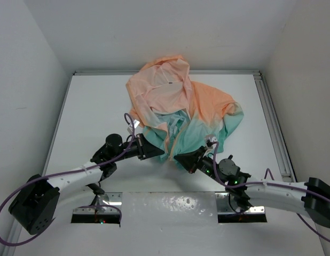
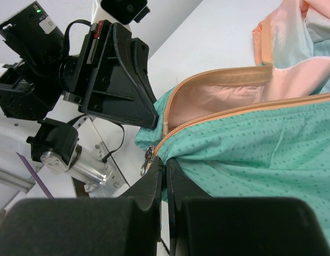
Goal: Zip up the jacket
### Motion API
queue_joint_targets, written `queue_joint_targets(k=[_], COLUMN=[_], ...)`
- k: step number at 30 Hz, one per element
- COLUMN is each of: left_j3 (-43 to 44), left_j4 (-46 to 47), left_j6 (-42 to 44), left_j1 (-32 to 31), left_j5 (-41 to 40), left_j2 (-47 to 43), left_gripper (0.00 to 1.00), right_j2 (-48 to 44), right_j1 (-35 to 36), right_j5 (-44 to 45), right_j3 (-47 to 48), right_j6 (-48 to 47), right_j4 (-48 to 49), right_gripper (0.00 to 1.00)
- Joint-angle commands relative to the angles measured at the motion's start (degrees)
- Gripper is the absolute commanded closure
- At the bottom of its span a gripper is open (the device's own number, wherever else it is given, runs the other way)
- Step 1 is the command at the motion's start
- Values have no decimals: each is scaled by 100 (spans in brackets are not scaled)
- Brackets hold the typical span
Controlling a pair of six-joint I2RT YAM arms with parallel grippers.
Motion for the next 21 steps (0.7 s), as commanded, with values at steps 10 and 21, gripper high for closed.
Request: queue_joint_targets(k=[10, 21], left_j3=[55, 20], left_j4=[149, 166], left_j6=[190, 120], left_j1=[55, 64], left_j5=[446, 358], left_j2=[-65, -38], left_gripper=[100, 100], right_j2=[131, 70], right_j1=[16, 16], right_j5=[-32, -138], right_j3=[-22, 14], right_j6=[-170, -170], right_j4=[257, 222], right_gripper=[100, 100])
